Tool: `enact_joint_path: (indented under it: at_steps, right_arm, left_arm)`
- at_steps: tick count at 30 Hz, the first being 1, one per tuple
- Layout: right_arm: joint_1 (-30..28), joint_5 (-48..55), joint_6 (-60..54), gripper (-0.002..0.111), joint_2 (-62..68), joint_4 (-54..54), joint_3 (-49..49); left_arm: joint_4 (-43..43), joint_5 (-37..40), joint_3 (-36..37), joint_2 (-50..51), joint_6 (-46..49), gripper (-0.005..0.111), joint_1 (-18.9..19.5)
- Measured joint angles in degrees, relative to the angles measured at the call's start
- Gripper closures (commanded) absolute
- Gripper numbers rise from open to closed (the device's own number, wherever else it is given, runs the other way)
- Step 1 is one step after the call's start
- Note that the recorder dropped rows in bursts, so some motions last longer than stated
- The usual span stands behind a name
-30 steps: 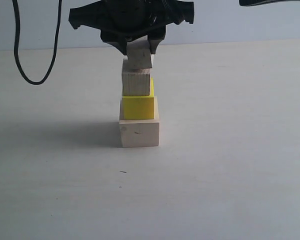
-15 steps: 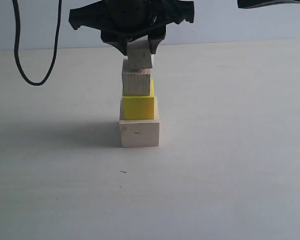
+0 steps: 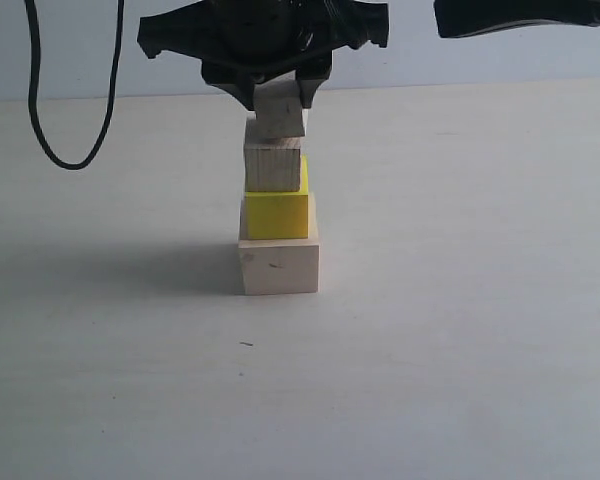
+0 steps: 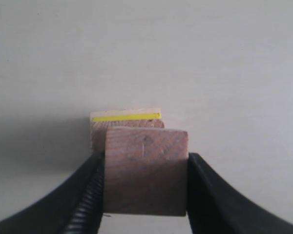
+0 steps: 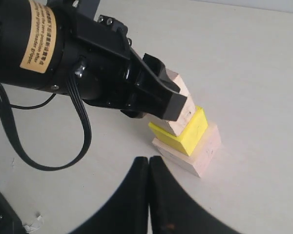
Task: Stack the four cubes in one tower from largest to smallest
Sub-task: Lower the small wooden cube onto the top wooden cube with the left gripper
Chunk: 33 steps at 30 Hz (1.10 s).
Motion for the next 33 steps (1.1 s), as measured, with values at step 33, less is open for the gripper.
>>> enact_joint_path:
  at_steps: [33]
  right_arm:
    - [0.0, 0.3, 0.0, 0.108, 0.0, -0.1, 0.0]
  left_arm:
    - [0.7, 0.0, 2.4, -2.4, 0.0, 0.107, 0.0]
